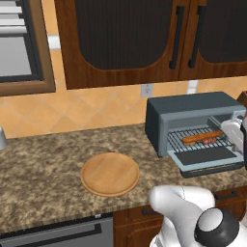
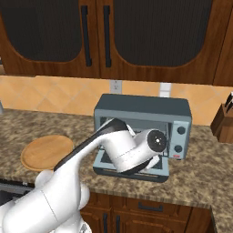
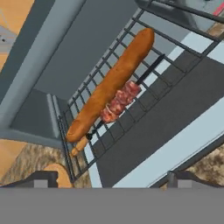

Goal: Pick up the kebab skewer and baguette bread, and place them inside the toaster oven. Close the toaster oven door and start by setting the timer.

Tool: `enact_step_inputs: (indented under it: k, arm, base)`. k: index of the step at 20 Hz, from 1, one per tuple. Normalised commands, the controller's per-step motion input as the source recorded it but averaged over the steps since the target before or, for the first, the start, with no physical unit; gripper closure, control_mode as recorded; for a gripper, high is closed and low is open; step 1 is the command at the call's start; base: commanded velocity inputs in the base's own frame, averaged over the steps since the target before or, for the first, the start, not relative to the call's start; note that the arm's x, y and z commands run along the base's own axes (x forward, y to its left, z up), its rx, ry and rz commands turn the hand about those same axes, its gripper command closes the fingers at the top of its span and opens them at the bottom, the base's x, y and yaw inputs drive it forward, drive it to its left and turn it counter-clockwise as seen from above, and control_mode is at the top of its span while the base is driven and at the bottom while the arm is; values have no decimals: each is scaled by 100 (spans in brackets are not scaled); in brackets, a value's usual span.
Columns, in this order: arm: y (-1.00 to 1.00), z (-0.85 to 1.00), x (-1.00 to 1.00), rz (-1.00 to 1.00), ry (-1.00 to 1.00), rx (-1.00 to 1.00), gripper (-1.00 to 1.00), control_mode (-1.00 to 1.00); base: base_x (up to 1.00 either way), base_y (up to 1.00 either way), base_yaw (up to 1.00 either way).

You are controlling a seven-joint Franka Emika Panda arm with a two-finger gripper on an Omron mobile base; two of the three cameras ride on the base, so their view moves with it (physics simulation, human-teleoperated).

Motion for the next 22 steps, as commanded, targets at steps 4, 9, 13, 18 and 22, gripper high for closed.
enact_step_inputs:
  k: [4,9,13,18,22]
  arm:
    - [48,-1,-23,30,-41,-40,-100,-100]
    - [28,15,-7,18,-34,-26,-100,-100]
    - [-1,4,6,11,-7,-17,-100,-100]
    - [0,0,0,19,-2,-27,-100,-100]
    - [-4,-1,0,16,2,-19,-100,-100]
  base:
    - [0,0,0]
    - [0,0,0]
    - [0,0,0]
    - [0,0,0]
    - [0,0,0]
